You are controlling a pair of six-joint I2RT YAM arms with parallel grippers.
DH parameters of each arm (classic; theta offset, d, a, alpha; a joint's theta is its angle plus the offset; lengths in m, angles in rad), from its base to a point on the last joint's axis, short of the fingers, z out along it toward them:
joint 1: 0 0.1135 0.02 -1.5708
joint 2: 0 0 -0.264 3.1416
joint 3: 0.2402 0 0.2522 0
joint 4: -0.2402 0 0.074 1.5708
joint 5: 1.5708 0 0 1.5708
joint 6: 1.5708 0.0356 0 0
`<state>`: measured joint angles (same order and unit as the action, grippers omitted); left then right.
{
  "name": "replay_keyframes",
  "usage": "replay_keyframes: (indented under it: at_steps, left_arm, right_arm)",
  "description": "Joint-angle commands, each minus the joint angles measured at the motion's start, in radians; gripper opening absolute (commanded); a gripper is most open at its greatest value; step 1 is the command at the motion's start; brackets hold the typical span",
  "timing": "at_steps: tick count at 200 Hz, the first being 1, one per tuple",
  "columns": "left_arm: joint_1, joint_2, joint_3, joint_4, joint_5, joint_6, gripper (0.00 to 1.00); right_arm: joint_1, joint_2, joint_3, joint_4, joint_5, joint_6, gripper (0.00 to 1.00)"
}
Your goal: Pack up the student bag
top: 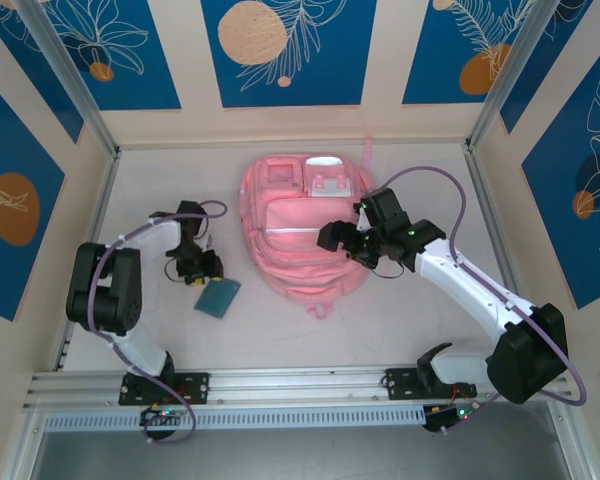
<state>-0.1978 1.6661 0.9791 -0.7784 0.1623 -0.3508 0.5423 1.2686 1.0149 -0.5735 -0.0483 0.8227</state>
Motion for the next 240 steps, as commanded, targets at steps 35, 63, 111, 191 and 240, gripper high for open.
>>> replay_keyframes:
  at_steps: [35,63,111,191,240]
  left_arm:
    - [-0.078,-0.171,-0.155,0.034,-0.037,-0.203,0.32]
    - [-0.079,-0.248,-0.185,0.059,-0.010,-0.212,0.48]
    - [-0.072,-0.366,-0.240,0.061,-0.038,-0.280,0.68]
    - [-0.072,-0.469,-0.410,0.098,-0.033,-0.357,0.40]
    - [-0.072,-0.491,-0.450,0.100,-0.015,-0.365,0.25]
  right_arm:
    - [0.331,0.170,0.079,0.014,0.101,0.140,0.76]
    - [0.503,0.274,0.137,0.031,0.194,0.252,0.75]
    - [0.601,0.422,0.219,0.105,0.182,0.403,0.73]
    - [0.605,0.713,0.445,0.083,0.047,0.369,0.53]
    - [0.586,0.799,0.514,0.042,0.018,0.339,0.46]
